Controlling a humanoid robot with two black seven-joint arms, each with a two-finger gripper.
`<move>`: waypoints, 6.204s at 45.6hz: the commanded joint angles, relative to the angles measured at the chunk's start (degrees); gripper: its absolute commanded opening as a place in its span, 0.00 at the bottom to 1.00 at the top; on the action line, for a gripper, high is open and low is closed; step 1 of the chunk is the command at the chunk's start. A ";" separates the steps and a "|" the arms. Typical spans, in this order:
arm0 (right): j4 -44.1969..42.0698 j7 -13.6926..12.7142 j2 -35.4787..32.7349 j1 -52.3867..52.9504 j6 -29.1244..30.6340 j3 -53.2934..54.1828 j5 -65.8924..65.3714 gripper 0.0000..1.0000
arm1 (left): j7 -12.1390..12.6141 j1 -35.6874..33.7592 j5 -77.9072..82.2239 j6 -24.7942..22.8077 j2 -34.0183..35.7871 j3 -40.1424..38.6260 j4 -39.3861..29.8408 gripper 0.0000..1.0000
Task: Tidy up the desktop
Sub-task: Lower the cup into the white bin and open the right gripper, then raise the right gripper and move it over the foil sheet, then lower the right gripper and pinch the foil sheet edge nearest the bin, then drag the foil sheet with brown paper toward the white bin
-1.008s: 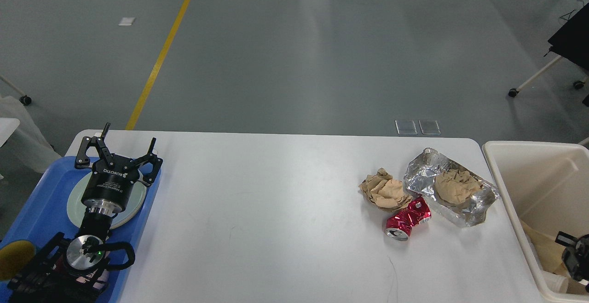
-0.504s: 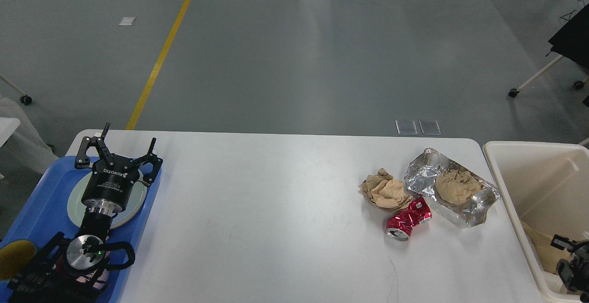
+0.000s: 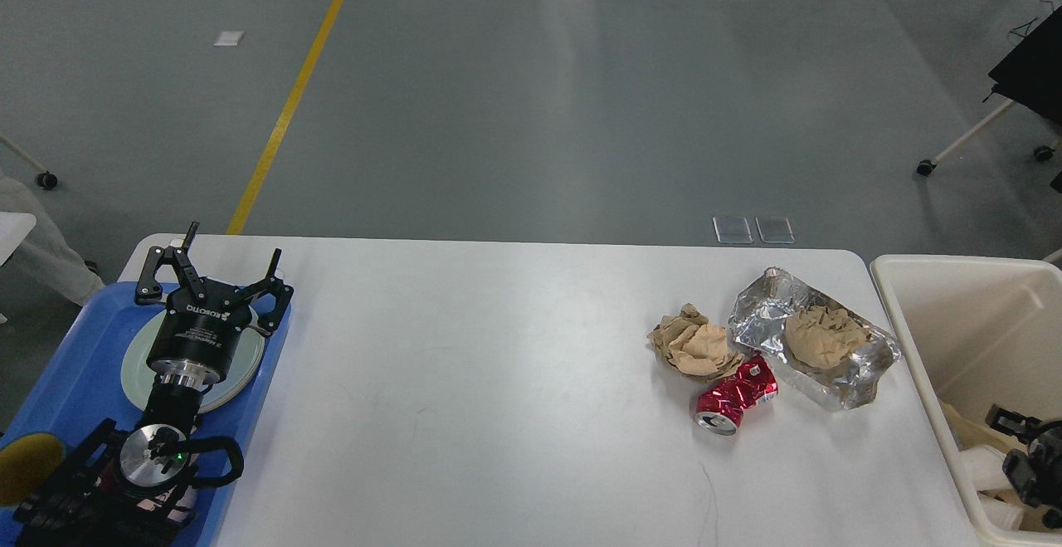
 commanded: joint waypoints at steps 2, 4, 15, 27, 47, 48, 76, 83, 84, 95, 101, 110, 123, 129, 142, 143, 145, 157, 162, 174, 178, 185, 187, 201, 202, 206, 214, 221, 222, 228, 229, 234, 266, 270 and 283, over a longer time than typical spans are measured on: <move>9.80 -0.26 -5.19 7.52 2.55 0.59 -0.23 1.00 | -0.05 0.00 0.00 0.00 0.00 0.00 0.00 0.97; 13.76 -0.43 -6.95 10.86 3.78 0.42 -0.49 1.00 | 0.03 0.00 0.00 0.00 0.00 0.00 0.00 0.97; 39.32 -0.79 -11.61 34.85 5.72 -7.57 -13.23 1.00 | 0.03 0.00 0.00 0.00 0.00 0.00 0.00 0.97; 58.77 -0.87 -5.30 63.68 24.33 -20.85 -14.29 1.00 | 0.03 0.00 0.00 0.00 0.00 0.00 0.00 0.97; 70.37 -0.79 7.36 90.15 52.30 -19.27 -13.06 1.00 | -0.05 0.00 0.00 0.09 0.00 0.00 0.00 0.97; 70.99 -0.79 8.15 90.59 52.13 -19.36 -12.89 1.00 | -0.05 0.00 0.00 0.09 0.00 0.00 0.00 0.97; 79.52 -0.43 10.36 96.31 37.46 -17.51 -8.05 1.00 | 0.03 0.00 0.00 0.00 0.00 0.00 0.00 0.97; 78.47 -0.35 6.14 93.15 34.82 -17.07 -7.61 1.00 | 0.03 0.00 0.00 0.00 0.00 0.00 0.00 0.97; 78.20 -0.35 5.79 92.27 33.86 -17.07 -7.53 1.00 | 0.03 0.00 0.00 0.00 0.00 0.00 0.00 0.97; 72.84 -0.26 4.82 76.20 21.29 -15.14 -2.35 1.00 | 0.03 0.00 0.00 0.00 0.00 0.00 0.00 0.97; 67.93 -0.35 3.15 67.93 16.10 -15.14 3.19 1.00 | 0.03 0.00 0.00 0.00 0.00 0.00 0.00 0.97; 59.84 -0.87 -2.03 58.09 16.62 -11.98 21.02 1.00 | 0.03 0.00 0.00 0.00 0.00 0.00 0.00 0.97; 58.25 -0.87 -3.27 46.66 12.23 -3.63 44.14 1.00 | 0.03 0.00 0.00 0.00 0.00 0.00 0.00 0.97; 51.66 -0.96 -3.00 40.42 7.49 -0.38 49.95 1.00 | 0.03 0.00 0.00 0.00 0.00 0.00 0.00 0.97; 44.80 -1.67 -2.74 32.33 2.82 8.15 49.34 1.00 | 0.03 0.00 0.00 0.00 0.00 0.00 0.00 0.97; 44.37 -1.58 -2.65 31.80 2.30 8.24 49.34 1.00 | 0.03 0.00 0.00 0.00 0.00 0.00 0.00 0.97; 43.05 -1.40 -2.48 30.83 1.24 8.76 49.43 1.00 | -0.05 0.00 0.00 0.00 -0.09 0.00 0.00 0.97; 36.46 -1.75 -1.51 26.35 0.45 14.74 46.62 1.00 | 0.03 0.00 0.00 0.00 0.00 0.00 0.00 0.97; 34.17 -2.02 -0.19 24.59 0.36 17.02 45.39 0.95 | 0.03 0.00 0.00 0.00 0.00 0.00 0.00 0.97; 33.81 -2.90 1.48 24.24 0.45 19.05 44.07 0.71 | 0.03 0.00 0.00 0.00 0.00 0.00 0.00 0.97; 33.73 -2.90 1.39 24.15 0.53 19.14 42.40 0.54 | 0.03 0.00 0.00 0.00 0.00 0.00 0.00 0.97; 33.64 -2.81 1.39 23.80 0.71 19.84 41.69 0.33 | 0.03 0.00 0.00 0.00 0.00 0.00 0.00 0.97; 33.46 -2.90 1.31 23.80 0.54 19.93 41.35 0.31 | 0.03 0.00 0.00 0.00 0.00 0.00 0.00 0.97; 31.44 -3.25 0.95 22.66 0.71 20.02 40.20 0.04 | 0.03 0.00 0.00 0.00 0.00 0.00 0.00 0.97; 31.44 -3.25 0.95 22.66 0.71 20.02 40.11 0.01 | 0.03 0.00 0.00 0.00 0.00 0.00 0.00 0.97; 31.44 -3.69 0.69 22.83 0.80 20.02 39.41 0.00 | 0.03 0.00 0.00 0.00 0.00 0.00 0.00 0.97; 30.83 -3.77 0.60 22.66 0.18 20.02 37.48 0.00 | 0.03 0.00 0.00 0.00 0.00 0.00 0.00 0.97; 31.00 -3.86 0.60 23.01 0.27 20.10 37.48 0.00 | 0.03 0.00 0.00 0.00 0.00 0.00 0.00 0.97; 31.35 -3.86 0.51 23.36 0.36 20.02 37.48 0.00 | 0.03 0.00 0.00 0.00 0.00 0.00 0.00 0.97; 31.97 -4.30 0.43 24.67 0.54 19.32 37.39 0.00 | 0.03 0.00 0.00 0.00 0.00 0.00 0.00 0.97; 32.40 -4.65 0.25 25.11 0.54 19.14 37.30 0.00 | 0.03 0.00 0.00 0.00 0.00 0.00 0.00 0.97; 35.92 -5.62 -2.56 27.31 0.54 18.87 35.55 0.00 | 0.03 0.00 0.00 0.00 0.00 0.00 0.00 0.97; 71.16 -5.27 -0.63 77.04 19.42 -24.71 18.85 0.00 | 0.03 0.00 0.00 0.00 0.00 0.00 0.00 0.97; 73.80 -0.19 0.51 82.67 25.30 -29.98 15.86 0.00 | 0.03 0.00 0.00 0.00 0.00 0.00 0.00 0.97; 78.37 18.02 0.60 90.51 39.38 -34.82 -4.27 0.00 | 0.03 0.00 0.00 0.00 0.00 0.00 0.00 0.97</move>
